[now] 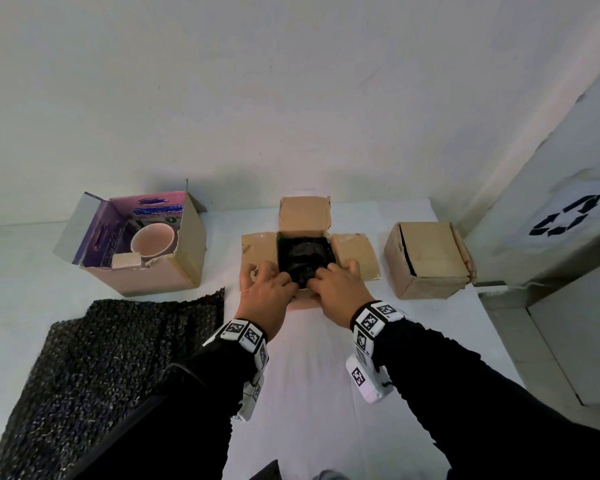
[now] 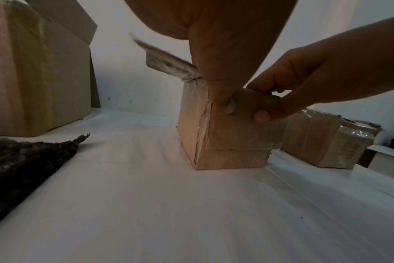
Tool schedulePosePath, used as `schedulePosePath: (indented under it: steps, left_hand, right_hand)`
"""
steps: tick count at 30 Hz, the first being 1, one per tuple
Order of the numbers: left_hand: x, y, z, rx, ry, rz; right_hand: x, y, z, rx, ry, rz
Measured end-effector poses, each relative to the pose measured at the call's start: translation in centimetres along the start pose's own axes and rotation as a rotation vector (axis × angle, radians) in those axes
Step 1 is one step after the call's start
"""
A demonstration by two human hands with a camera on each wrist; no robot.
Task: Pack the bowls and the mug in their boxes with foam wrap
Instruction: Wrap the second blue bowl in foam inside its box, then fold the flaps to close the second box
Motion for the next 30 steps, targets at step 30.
schedulePosePath:
  steps: [30]
  left_hand:
    - [3.2, 0.7, 0.8, -0.16, 0.404, 0.417]
  right_hand:
    - [-6.1, 2.0, 0.6, -0.253, -0.213, -0.33]
Point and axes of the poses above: each hand's wrist, its own y-axis away from the middle knuckle, its own z-axis out of the back of the hand, x = y × z, the point moved 2 cm from there along -y, towards the middle knuckle, and after that the axes turned 8 degrees about y, right-handed, at the moved point
